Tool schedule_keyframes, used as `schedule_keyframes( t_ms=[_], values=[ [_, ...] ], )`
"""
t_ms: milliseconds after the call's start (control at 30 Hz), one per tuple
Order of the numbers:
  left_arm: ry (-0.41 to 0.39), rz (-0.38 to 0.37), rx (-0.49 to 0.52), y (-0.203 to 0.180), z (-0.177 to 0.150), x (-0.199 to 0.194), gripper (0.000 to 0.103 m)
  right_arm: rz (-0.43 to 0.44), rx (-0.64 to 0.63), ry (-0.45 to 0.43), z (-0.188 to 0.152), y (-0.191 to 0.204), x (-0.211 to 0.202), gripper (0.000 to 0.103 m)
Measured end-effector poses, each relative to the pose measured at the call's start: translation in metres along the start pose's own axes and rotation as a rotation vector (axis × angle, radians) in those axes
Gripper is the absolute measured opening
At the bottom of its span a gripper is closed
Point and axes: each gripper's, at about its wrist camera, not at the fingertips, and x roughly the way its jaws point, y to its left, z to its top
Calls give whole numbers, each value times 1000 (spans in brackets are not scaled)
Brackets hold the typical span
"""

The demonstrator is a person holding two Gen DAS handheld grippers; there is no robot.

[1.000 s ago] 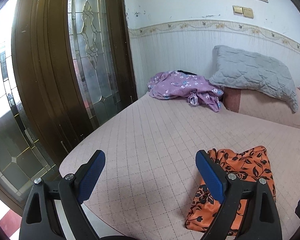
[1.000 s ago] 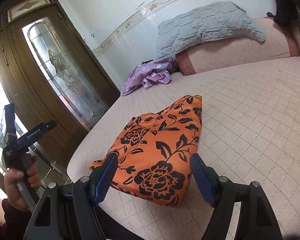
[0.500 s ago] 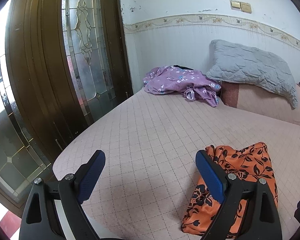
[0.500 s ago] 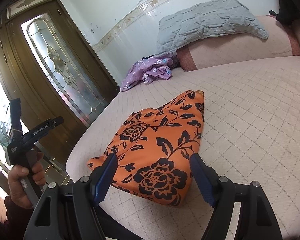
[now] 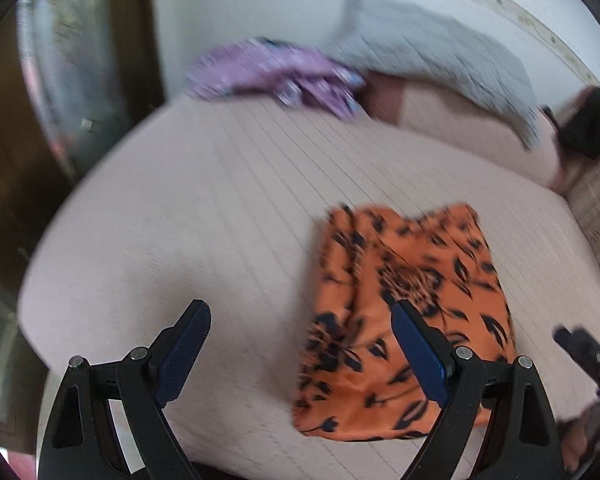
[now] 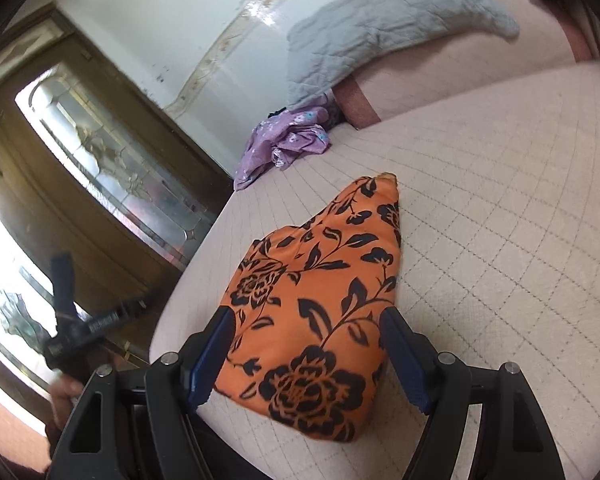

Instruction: Fold small clothes

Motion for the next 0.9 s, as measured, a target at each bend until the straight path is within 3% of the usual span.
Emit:
schedule_keyframes(
  t_ms=[167,300,333,433,467,567,667,800,867,900],
  values=[
    [113,-122,29,-9,3,31,92,27,60,44,12,-12,18,78],
    [144,-176,1,-4,1,44,92,24,91,46,16,-19,25,78],
    [146,-184,-10,-2,0,46,92,33,93,32,16,-20,25,75],
    [158,-173,-15,1,-10,53,92,26,26,23,19,-10,26,45],
    [164,-153,-19,3,-15,57,92,7,-12,32,19,-5,29,42],
    [208,-97,-9,4,-27,73,92,-5,-66,97,9,6,45,42],
    [239,-138,-55,9,-32,80,92,-83,-109,240,-10,9,77,43],
    [208,-152,-36,9,-19,72,92,-52,-89,225,-2,8,70,48],
    [207,-183,-46,12,-12,71,92,-33,-18,187,6,-3,61,69],
    [212,-207,-60,14,-8,71,92,-34,24,155,10,-11,56,69]
  ],
)
